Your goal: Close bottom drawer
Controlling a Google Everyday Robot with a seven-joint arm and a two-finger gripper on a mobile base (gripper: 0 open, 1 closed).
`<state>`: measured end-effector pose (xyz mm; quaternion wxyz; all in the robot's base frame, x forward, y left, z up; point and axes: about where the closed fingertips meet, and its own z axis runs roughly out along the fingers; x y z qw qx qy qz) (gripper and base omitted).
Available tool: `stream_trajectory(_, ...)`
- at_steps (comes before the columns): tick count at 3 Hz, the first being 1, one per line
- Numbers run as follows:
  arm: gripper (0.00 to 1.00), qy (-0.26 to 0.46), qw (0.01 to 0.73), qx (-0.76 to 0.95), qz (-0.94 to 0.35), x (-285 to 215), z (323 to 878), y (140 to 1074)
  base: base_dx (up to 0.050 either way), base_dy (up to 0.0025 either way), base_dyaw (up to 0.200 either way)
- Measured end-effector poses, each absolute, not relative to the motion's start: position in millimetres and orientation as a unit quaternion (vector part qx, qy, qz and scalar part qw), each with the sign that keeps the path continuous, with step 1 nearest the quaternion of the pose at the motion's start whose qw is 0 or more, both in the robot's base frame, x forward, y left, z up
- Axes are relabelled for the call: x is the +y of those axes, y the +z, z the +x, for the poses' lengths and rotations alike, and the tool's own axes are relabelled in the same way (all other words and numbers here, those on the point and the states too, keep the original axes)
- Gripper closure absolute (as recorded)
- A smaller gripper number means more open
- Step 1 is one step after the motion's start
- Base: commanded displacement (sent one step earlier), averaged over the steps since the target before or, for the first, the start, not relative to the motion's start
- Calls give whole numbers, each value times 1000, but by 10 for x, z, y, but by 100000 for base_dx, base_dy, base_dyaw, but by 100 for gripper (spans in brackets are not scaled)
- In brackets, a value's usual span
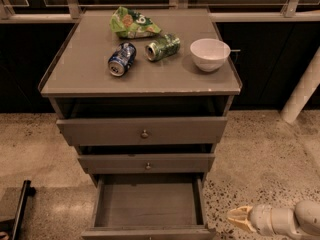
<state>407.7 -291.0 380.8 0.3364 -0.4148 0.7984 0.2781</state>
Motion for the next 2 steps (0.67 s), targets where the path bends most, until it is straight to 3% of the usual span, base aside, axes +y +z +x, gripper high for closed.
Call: stream_trajectory(2,100,312,324,811,-374,-2924,4184,3252,0,0,0)
